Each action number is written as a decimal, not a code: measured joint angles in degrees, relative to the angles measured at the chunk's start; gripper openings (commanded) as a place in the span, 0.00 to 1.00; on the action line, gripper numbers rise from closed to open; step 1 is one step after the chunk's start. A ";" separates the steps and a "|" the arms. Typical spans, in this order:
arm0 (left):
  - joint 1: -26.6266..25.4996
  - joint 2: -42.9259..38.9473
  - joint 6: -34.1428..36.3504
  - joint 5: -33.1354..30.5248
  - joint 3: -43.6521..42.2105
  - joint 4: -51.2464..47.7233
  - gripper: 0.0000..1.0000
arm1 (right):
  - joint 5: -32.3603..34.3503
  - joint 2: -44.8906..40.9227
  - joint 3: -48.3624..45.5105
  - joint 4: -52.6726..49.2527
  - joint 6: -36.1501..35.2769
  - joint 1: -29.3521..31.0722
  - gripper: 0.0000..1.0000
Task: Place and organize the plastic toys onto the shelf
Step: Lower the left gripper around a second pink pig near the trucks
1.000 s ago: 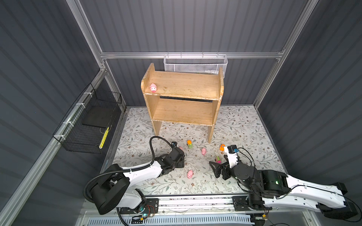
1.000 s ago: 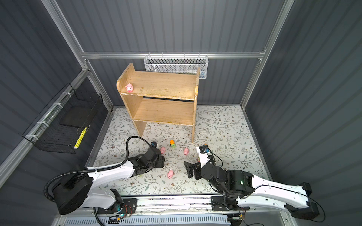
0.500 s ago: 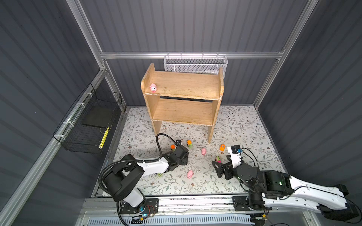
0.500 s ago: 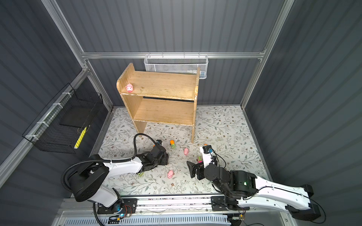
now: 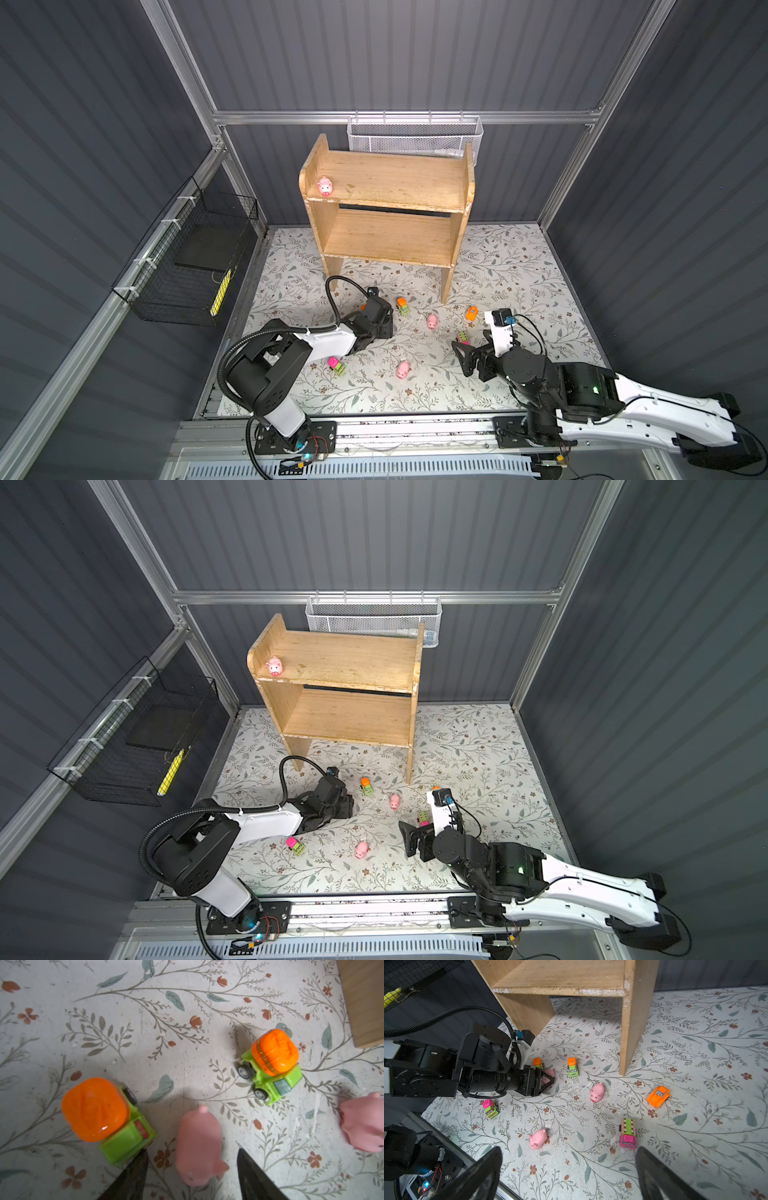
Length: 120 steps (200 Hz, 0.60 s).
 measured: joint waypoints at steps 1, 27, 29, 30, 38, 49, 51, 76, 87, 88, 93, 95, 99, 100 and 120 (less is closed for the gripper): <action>0.00 0.00 -0.02 0.00 0.02 0.02 0.68 | 0.00 0.00 0.00 0.00 0.02 0.00 0.99; 0.48 0.11 0.70 0.02 0.17 -0.13 0.68 | 0.00 0.00 -0.07 -0.04 0.13 -0.11 0.99; 0.48 0.11 0.74 0.02 0.17 -0.13 0.68 | 0.00 0.00 -0.09 -0.07 0.15 -0.13 0.99; 0.48 0.11 0.81 0.02 0.17 -0.15 0.68 | 0.00 0.00 -0.09 -0.07 0.17 -0.15 0.99; 0.48 0.11 0.90 0.02 0.17 -0.24 0.68 | 0.00 0.00 -0.13 -0.09 0.24 -0.28 0.99; 0.48 0.09 1.05 0.07 0.17 -0.24 0.68 | 0.00 0.02 -0.20 -0.09 0.26 -0.37 0.99; 0.48 0.09 1.05 0.07 0.17 -0.24 0.68 | 0.00 0.02 -0.22 -0.09 0.28 -0.37 0.99; 0.48 0.09 1.14 0.44 0.17 -0.15 0.66 | -0.07 0.20 -0.50 -0.07 0.28 -0.42 0.99; 0.48 0.11 1.31 0.46 0.15 -0.07 0.64 | -0.09 0.22 -0.63 -0.07 0.28 -0.42 0.99; 0.48 0.11 1.31 0.46 0.15 -0.04 0.64 | -0.09 0.22 -0.63 -0.07 0.28 -0.42 0.99; 0.48 0.11 1.36 0.48 0.15 0.02 0.64 | -0.09 0.24 -0.66 -0.07 0.28 -0.42 0.99; 0.48 0.11 1.38 0.50 0.15 0.04 0.63 | -0.09 0.24 -0.66 -0.07 0.28 -0.42 0.99; 0.46 0.13 1.38 0.50 0.13 0.20 0.63 | -0.09 0.28 -0.66 -0.07 0.28 -0.42 0.99; 0.46 0.15 1.40 0.50 0.11 0.24 0.63 | -0.11 0.28 -0.66 -0.07 0.28 -0.42 0.99; 0.46 0.44 1.53 0.59 0.02 0.92 0.62 | -0.11 0.26 -0.66 -0.07 0.42 -0.42 0.99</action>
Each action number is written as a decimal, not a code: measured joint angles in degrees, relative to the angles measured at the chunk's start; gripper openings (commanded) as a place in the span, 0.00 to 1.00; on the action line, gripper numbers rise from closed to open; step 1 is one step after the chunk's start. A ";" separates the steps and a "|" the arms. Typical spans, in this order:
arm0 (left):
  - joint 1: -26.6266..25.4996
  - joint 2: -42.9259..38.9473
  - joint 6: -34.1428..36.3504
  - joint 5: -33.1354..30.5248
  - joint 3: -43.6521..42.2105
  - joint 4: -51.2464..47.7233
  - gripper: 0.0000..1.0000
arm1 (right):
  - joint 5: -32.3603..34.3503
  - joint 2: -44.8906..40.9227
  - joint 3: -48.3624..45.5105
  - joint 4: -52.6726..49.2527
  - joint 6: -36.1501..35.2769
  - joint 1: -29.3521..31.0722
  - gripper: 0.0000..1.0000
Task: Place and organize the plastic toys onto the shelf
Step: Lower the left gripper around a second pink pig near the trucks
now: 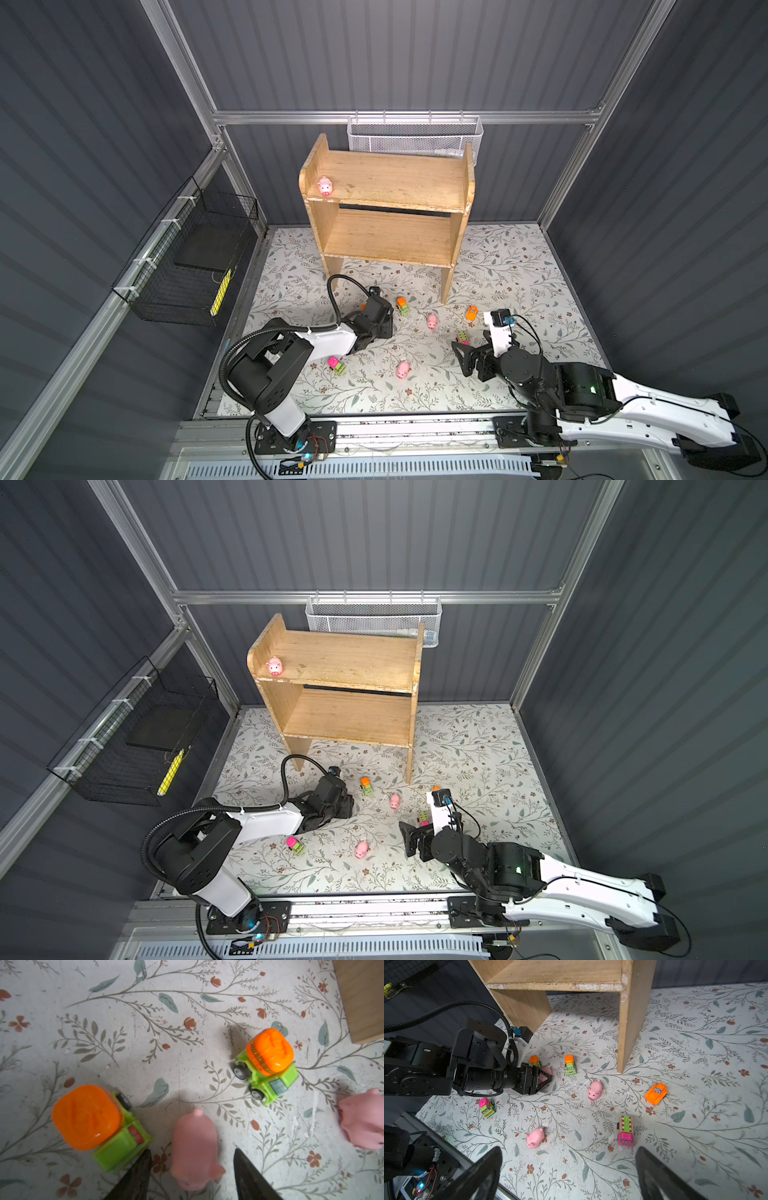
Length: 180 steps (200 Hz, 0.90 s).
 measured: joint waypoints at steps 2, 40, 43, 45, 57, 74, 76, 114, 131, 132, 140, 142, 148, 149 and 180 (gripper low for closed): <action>0.00 0.07 0.00 0.00 0.00 0.07 0.62 | 0.00 0.00 0.00 0.00 0.00 0.00 0.99; -1.01 0.63 0.26 -0.48 0.00 1.27 0.61 | 0.00 -0.15 0.00 -0.02 0.04 -0.11 0.99; -1.11 0.68 0.31 -0.59 0.02 1.36 0.61 | 0.00 -0.13 0.00 -0.02 0.04 -0.11 0.99; -1.25 0.72 0.33 -0.63 0.00 1.42 0.61 | 0.00 -0.13 0.00 -0.02 0.04 -0.11 0.99; -1.75 0.83 0.42 -0.85 0.02 1.68 0.60 | 0.00 -0.13 0.00 -0.02 0.07 -0.11 0.99; -2.05 1.09 0.46 -1.05 0.02 2.14 0.58 | -0.04 -0.09 0.00 -0.04 0.07 -0.11 0.99; -2.05 1.14 0.52 -1.07 0.00 2.16 0.58 | -0.04 -0.09 0.00 -0.02 0.04 -0.11 0.99; -2.43 1.60 1.07 -1.75 -0.04 3.21 0.57 | -0.22 -0.11 0.00 -0.04 0.24 -0.11 0.99; -2.75 1.60 1.27 -2.21 -0.50 4.00 0.57 | -0.24 -0.11 0.00 -0.04 0.42 -0.15 0.99; -2.78 1.60 1.27 -2.23 -0.57 4.07 0.57 | -0.24 -0.11 0.00 -0.07 0.44 -0.15 0.99; -2.80 1.60 1.29 -2.45 -0.87 4.66 0.57 | -0.24 -0.11 0.00 -0.07 0.48 -0.15 0.99; -2.82 1.60 1.29 -2.58 -0.98 4.87 0.57 | -0.24 -0.11 0.00 -0.07 0.46 -0.15 0.99; -2.97 1.66 1.29 -2.82 -1.20 5.38 0.57 | -0.24 -0.11 0.00 -0.07 0.48 -0.15 0.99; -2.99 1.68 1.29 -2.84 -1.22 5.44 0.57 | -0.24 -0.11 0.00 -0.07 0.50 -0.15 0.99; -4.09 2.36 1.29 -5.14 -2.21 8.31 0.56 | -0.44 -0.11 0.00 -0.13 0.57 -0.15 0.99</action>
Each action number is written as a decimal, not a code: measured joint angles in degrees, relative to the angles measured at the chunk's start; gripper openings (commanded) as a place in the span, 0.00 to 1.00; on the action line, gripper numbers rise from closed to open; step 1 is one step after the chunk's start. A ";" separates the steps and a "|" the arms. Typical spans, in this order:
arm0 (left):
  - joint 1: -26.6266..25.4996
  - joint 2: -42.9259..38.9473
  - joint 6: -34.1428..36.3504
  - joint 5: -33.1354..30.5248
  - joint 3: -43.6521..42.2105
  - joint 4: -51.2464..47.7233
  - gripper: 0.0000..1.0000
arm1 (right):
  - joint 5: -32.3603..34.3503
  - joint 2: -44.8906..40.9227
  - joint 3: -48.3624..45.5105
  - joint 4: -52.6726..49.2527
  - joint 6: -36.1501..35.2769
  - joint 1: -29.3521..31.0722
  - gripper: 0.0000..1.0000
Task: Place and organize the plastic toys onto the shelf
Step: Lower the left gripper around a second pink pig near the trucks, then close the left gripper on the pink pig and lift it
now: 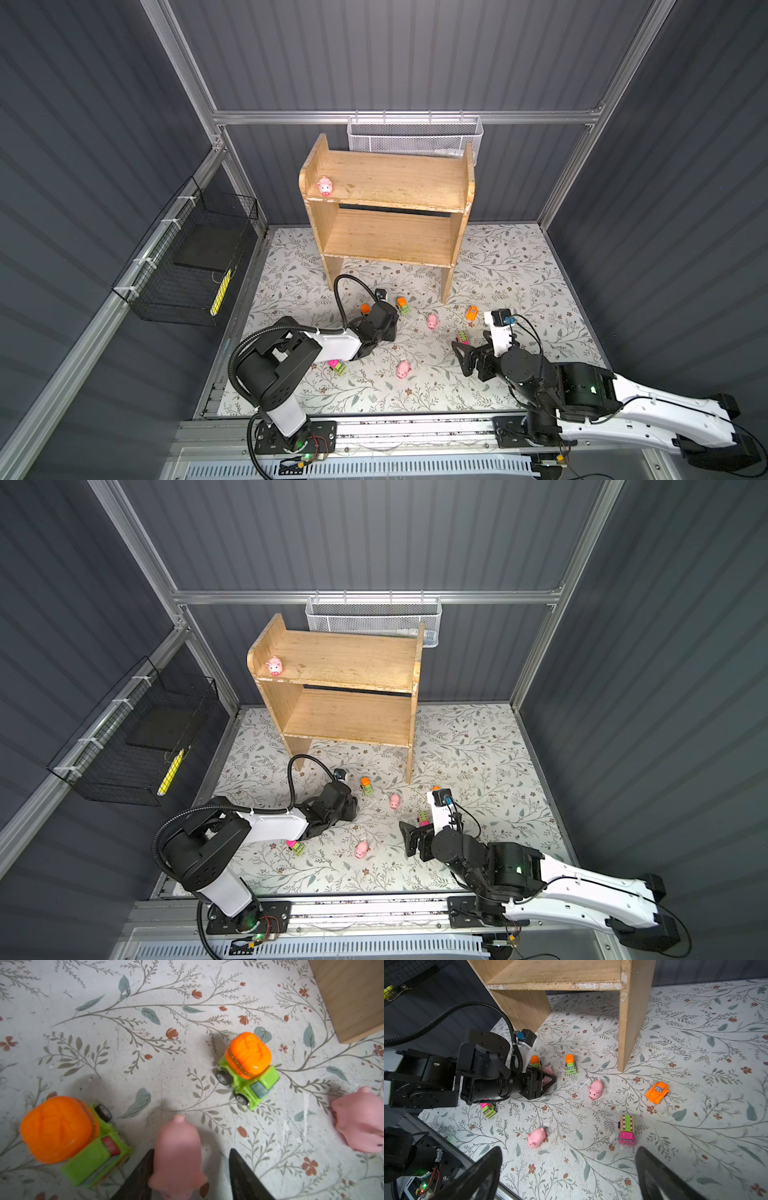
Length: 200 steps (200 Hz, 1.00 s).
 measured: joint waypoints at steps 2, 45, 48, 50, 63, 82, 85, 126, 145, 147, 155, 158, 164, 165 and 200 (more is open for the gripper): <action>-0.11 0.04 0.00 -0.15 -0.07 0.17 0.56 | -0.02 0.00 0.00 0.00 -0.02 0.00 0.99; -1.33 0.94 -0.07 -3.28 -1.49 3.96 0.51 | -0.66 0.02 0.00 -0.11 0.04 0.00 0.99; -1.38 0.96 -0.04 -3.50 -1.60 4.26 0.51 | -0.68 0.02 0.00 -0.11 0.04 0.00 0.99; -1.42 1.01 -0.02 -3.61 -1.68 4.44 0.51 | -0.70 0.04 0.00 -0.11 0.04 0.00 0.99; -1.62 1.11 -0.04 -4.28 -2.05 5.18 0.49 | -0.85 0.11 0.00 -0.11 0.02 0.00 0.99; -1.73 1.22 -0.07 -5.05 -2.69 6.34 0.46 | -0.94 0.46 0.00 -0.11 0.02 0.00 0.99; -1.73 1.22 -0.09 -5.11 -2.75 6.49 0.46 | -0.96 0.52 0.00 -0.11 0.02 0.00 0.99; -2.47 2.34 -0.20 -6.97 -3.39 9.35 0.45 | -1.33 1.09 0.00 -0.15 0.00 0.00 0.99; -2.73 3.02 -0.33 -7.74 -3.48 10.75 0.42 | -1.55 1.07 0.00 -0.28 0.02 0.00 0.99; -2.75 3.10 -0.31 -7.80 -3.48 10.93 0.41 | -1.60 1.07 0.00 -0.33 0.02 0.00 0.99; -2.84 3.41 -0.42 -8.02 -3.48 11.50 0.37 | -1.77 1.03 0.00 -0.46 0.04 0.00 0.99; -2.84 3.54 -0.59 -8.17 -3.48 11.69 0.37 | -1.84 1.01 0.00 -0.52 0.04 0.00 0.99; -2.91 3.69 -0.57 -8.33 -3.48 11.98 0.36 | -2.01 0.92 0.00 -0.61 0.04 0.00 0.99; -2.91 3.74 -0.63 -8.39 -3.48 12.02 0.36 | -2.01 0.90 0.00 -0.61 0.04 0.00 0.99; -3.08 3.80 -1.01 -9.09 -3.10 11.19 0.29 | -2.56 -0.26 0.00 -0.87 0.07 0.00 0.99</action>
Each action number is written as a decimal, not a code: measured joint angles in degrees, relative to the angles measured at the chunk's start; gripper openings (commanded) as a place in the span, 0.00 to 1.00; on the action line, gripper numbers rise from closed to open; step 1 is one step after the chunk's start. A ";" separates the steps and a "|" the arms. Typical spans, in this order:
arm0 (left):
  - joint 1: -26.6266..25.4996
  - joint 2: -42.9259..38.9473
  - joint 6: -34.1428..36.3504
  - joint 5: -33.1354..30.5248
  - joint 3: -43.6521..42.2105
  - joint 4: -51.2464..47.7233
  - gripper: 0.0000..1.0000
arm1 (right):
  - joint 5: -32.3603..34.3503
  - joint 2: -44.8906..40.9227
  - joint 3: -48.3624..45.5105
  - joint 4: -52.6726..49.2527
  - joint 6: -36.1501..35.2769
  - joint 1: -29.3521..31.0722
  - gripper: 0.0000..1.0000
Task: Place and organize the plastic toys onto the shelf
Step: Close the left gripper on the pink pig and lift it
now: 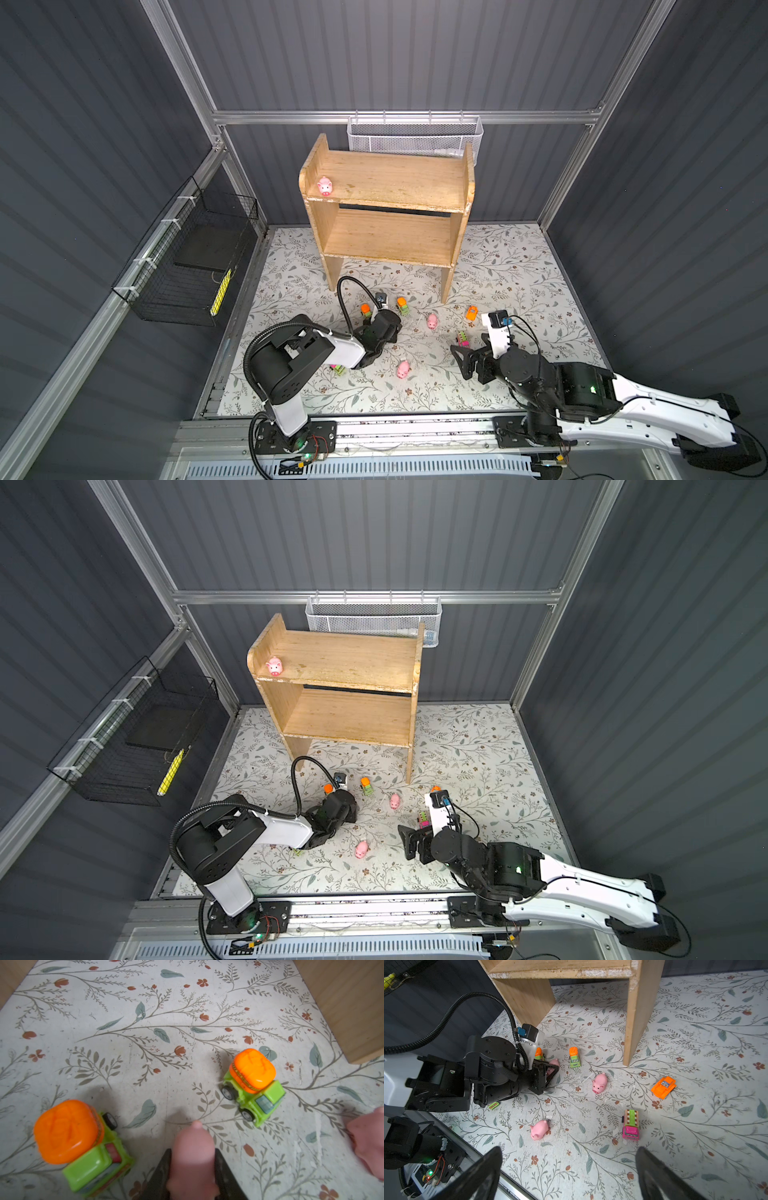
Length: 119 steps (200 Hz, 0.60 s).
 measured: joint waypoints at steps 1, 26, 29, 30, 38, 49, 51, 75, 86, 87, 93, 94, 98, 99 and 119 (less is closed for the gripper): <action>0.00 0.00 0.00 0.00 0.02 -0.09 0.29 | -0.02 -0.02 0.00 0.02 0.02 0.00 0.99; -0.02 -0.37 -0.35 0.04 1.25 -3.15 0.29 | -0.26 -0.42 0.00 -0.09 0.02 0.00 0.99; -0.02 -0.42 -0.35 0.09 1.40 -3.50 0.30 | -0.28 -0.42 0.00 -0.09 0.02 0.00 0.99; -0.02 -0.42 -0.37 0.11 1.49 -3.76 0.29 | -0.31 -0.44 0.00 -0.09 0.02 0.00 0.99; -0.09 -0.72 -0.57 0.13 1.90 -5.14 0.29 | -0.46 -0.42 0.00 -0.07 0.02 0.00 0.99; -0.24 -1.36 -0.66 0.39 2.12 -6.95 0.29 | -0.63 -0.42 0.00 -0.07 0.02 0.00 0.99; -0.24 -1.53 -0.70 0.52 2.12 -7.30 0.29 | -0.68 -0.42 0.00 -0.07 0.02 0.00 0.99; -0.61 -3.50 -1.25 1.22 2.12 -11.56 0.29 | -0.96 -0.42 0.00 -0.04 0.00 0.00 0.99; -0.72 -4.35 -1.44 1.62 2.21 -13.51 0.29 | -1.11 -0.42 0.00 -0.04 0.02 0.00 0.99; -0.74 -4.42 -1.44 1.64 2.23 -13.66 0.29 | -1.14 -0.42 0.00 -0.04 0.00 0.00 0.99; -0.79 -4.85 -1.51 1.75 2.32 -14.78 0.29 | -1.18 -0.42 0.00 -0.04 0.02 0.00 0.99; -0.81 -4.92 -1.49 1.79 2.34 -14.97 0.29 | -1.20 -0.42 0.00 -0.04 0.00 0.00 0.99; -0.87 -5.16 -1.53 1.84 2.40 -15.63 0.29 | -1.27 -0.42 0.00 -0.04 0.00 0.00 0.99; -0.90 -5.27 -1.53 1.88 2.43 -15.89 0.29 | -1.29 -0.42 0.00 -0.04 0.02 0.00 0.99; -1.14 -6.49 -1.66 2.34 2.91 -19.41 0.29 | -1.42 -0.44 0.00 -0.04 0.00 0.00 0.99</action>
